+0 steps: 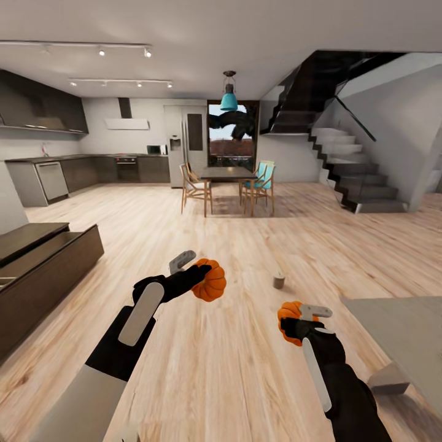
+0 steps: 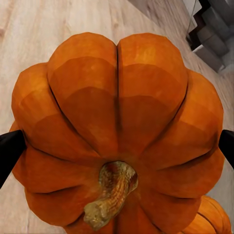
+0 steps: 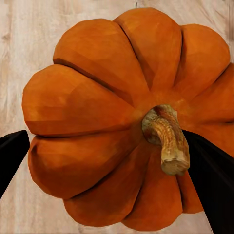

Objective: Place each of the two pumpkins and all three candles from the living room inside a cabinet in the living room (use any cabinet), then make sure every cabinet is closed, and position the cauldron so it is next to a table in the living room.

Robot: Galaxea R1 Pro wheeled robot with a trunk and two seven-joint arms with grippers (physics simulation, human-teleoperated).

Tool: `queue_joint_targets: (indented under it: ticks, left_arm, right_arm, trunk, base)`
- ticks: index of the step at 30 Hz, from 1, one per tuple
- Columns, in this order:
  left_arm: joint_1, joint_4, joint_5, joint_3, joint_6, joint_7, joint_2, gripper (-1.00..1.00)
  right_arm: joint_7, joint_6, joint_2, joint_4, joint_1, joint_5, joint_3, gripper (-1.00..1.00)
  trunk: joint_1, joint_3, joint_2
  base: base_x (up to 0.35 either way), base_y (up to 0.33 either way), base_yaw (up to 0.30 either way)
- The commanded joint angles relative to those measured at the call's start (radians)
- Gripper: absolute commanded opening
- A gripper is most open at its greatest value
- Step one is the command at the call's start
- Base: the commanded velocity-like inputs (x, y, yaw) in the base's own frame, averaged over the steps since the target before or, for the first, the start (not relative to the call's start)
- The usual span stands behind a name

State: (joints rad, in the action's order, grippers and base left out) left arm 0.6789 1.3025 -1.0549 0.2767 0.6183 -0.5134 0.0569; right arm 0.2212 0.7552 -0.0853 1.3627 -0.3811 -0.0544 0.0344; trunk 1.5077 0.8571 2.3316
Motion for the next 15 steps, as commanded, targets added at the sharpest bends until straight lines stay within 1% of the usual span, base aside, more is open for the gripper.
queue_joint_targets:
  ticks: [1, 5, 9, 15]
  left_arm:
    - [0.001, 0.001, -0.012, 0.0, 0.0, -0.01, 0.0, -1.0]
    - [0.001, 0.001, -0.013, -0.002, 0.0, -0.01, -0.001, -1.0]
    - [0.001, 0.001, -0.013, -0.002, 0.0, -0.01, -0.002, -1.0]
    - [0.001, 0.0, -0.013, -0.004, 0.0, -0.01, -0.002, -1.0]
  right_arm:
    - [0.006, 0.003, -0.001, 0.001, -0.001, -0.006, 0.001, -1.0]
    - [0.006, 0.004, -0.001, 0.0, -0.001, -0.007, 0.0, -1.0]
    - [0.005, 0.003, -0.001, -0.002, -0.001, -0.007, -0.001, -1.0]
    - [0.004, 0.003, -0.001, -0.002, -0.001, -0.007, -0.001, -1.0]
  trunk:
    - [0.0, 0.001, 0.0]
    - [0.0, -0.001, 0.0]
    - [0.0, -0.003, 0.0]
    - [0.0, -0.003, 0.0]
  base:
    - [0.319, -0.026, -0.22]
    - [0.305, -0.113, -0.235]
    - [0.273, -0.206, -0.211]
    - [0.236, -0.234, -0.032]
